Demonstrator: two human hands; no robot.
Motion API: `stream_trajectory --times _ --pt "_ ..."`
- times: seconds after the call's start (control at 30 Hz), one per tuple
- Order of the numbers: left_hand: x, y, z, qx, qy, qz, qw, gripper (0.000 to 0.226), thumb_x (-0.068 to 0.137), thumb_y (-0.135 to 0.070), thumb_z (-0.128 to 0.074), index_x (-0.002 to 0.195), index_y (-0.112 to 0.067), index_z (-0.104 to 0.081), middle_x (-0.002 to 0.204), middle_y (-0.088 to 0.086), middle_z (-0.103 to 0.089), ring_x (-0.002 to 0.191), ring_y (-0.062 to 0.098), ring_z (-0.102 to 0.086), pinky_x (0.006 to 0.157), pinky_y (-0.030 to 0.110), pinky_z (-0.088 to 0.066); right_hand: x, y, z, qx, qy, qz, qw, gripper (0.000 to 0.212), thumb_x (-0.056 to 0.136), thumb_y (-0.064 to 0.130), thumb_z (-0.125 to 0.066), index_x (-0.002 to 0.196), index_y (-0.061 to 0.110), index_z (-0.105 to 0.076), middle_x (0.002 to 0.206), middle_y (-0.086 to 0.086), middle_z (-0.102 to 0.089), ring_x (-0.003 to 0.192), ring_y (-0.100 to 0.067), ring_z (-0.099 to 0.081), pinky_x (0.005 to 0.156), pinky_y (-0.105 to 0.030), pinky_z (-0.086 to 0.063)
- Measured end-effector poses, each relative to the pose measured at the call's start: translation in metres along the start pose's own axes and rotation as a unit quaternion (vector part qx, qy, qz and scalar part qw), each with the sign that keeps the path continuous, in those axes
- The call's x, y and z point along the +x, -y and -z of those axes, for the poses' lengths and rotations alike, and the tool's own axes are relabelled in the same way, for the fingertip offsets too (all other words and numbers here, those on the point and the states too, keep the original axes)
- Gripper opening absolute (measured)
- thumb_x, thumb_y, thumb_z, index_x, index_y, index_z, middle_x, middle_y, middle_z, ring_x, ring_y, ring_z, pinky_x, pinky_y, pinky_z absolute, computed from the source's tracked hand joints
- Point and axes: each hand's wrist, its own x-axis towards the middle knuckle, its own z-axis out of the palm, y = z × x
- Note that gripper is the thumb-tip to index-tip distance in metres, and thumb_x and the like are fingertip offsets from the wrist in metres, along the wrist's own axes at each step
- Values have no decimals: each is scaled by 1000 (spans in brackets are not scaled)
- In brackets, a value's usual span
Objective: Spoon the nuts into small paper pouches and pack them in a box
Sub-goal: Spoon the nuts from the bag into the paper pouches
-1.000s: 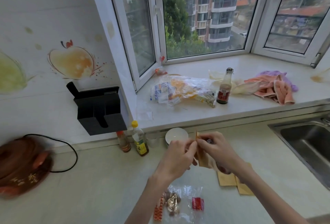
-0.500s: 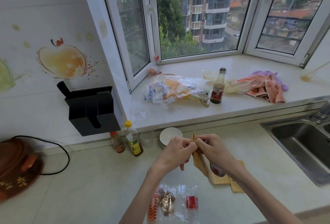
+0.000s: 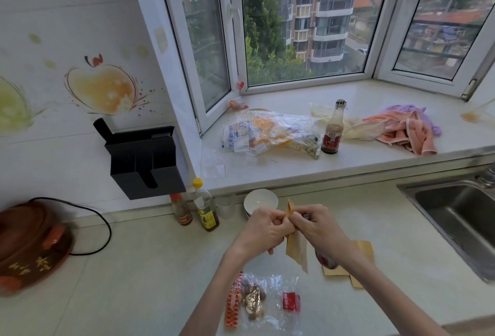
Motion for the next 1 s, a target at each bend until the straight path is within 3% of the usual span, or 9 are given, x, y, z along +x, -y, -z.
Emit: stream_trajectory --times 0.37,0.47,0.57,0.67,0.73,0.83,0.93,1.0 --pt "-3 6 -14 -72 -22 28 997 32 97 -13 -49 84 13 -63 45 -4 -48 38 8 -40 40 19 -39 -3 -11 3 57 12 -40 998 48 88 6 -52 44 24 -52 46 9 -37 46 -9 -29 46 -21 -24" --pt "1 3 -13 10 -36 5 999 27 93 -14 -54 72 -2 -66 48 -3 -46 41 8 -36 42 20 -33 -3 -12 7 -58 -9 -12 998 39 82 12 -54 45 18 -47 45 7 -32 47 -8 -24 47 -25 -21" --pt "5 6 -5 117 -73 -19 990 31 88 -15 -57 57 -13 -56 51 -2 -46 48 10 -36 50 29 -33 -4 -13 15 -186 -29 17 982 36 80 20 -56 48 15 -39 45 3 -33 45 -9 -24 46 -24 -22" --pt "9 6 -5 206 -111 -45 971 36 89 -24 -58 53 -24 -49 48 -12 -44 46 7 -40 47 22 -34 -1 -10 18 -217 -51 11 975 38 79 20 -56 48 15 -35 47 -3 -34 48 -11 -23 49 -28 -23" --pt "10 3 -14 227 -117 -48 966 31 89 -35 -58 63 -19 -54 51 -8 -47 49 10 -43 47 27 -38 1 -8 17 -200 -59 4 978 35 78 19 -57 50 9 -40 49 -8 -37 50 -13 -25 50 -32 -25" --pt "8 -1 -21 127 -52 3 990 26 84 -52 -58 90 -27 -54 68 -8 -59 58 14 -59 42 30 -48 -4 -8 18 -165 -40 4 986 32 79 22 -56 54 4 -51 48 -5 -43 48 -10 -30 49 -29 -30" --pt "3 -2 -20 28 40 45 998 23 92 -41 -58 107 -29 -45 90 -1 -64 73 15 -66 43 29 -52 -10 -11 18 -156 -17 3 988 34 82 22 -56 50 11 -49 46 3 -41 45 -8 -29 48 -25 -28" --pt "2 -3 -21 25 36 61 997 27 93 -28 -58 114 -27 -40 91 3 -65 69 12 -64 43 32 -53 -11 -12 15 -183 -16 6 983 34 81 17 -57 49 15 -46 45 4 -38 45 -9 -27 48 -24 -26"
